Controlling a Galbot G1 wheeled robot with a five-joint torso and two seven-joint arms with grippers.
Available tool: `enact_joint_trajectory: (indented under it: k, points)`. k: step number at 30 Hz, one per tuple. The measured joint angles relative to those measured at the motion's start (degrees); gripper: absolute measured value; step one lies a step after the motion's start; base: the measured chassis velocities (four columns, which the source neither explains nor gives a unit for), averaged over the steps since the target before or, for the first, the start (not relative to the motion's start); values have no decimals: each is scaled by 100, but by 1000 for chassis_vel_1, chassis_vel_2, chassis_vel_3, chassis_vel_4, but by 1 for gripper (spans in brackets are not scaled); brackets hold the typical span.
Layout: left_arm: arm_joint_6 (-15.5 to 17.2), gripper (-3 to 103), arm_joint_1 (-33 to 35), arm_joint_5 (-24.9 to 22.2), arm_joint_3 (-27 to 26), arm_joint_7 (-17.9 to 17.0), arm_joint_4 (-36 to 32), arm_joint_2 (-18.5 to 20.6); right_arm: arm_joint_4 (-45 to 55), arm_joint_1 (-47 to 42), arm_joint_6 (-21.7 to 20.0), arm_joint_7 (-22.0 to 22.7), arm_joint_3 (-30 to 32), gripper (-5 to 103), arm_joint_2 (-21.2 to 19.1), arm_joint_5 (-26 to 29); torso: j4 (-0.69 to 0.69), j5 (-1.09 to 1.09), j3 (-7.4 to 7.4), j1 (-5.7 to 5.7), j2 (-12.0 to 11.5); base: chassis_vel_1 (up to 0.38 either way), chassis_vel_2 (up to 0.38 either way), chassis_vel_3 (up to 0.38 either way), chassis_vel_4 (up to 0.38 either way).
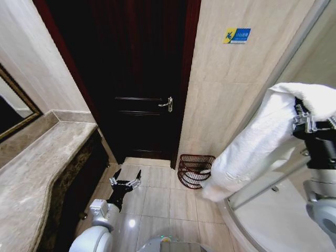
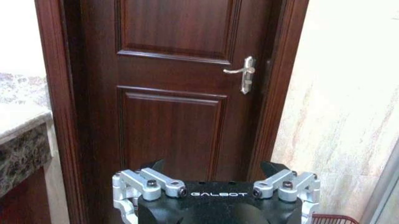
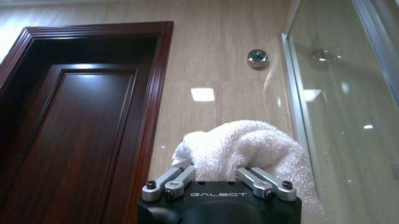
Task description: Discard the used towel into the hamper.
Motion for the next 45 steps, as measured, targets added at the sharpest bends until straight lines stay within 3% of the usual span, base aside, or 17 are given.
enact_joint_trajectory:
  k: [28, 45]
  points:
    - [0, 100, 0, 0, 0, 0, 0, 0, 0, 258, 11, -34, -281, 12, -127, -30, 1, 1, 1, 2, 1, -141, 144, 144, -147]
    - [0, 100, 0, 0, 0, 0, 0, 0, 0, 314, 225, -165, -892, 12, 151, -579, 0, -2, 0, 0, 0, -100, 93, 94, -98]
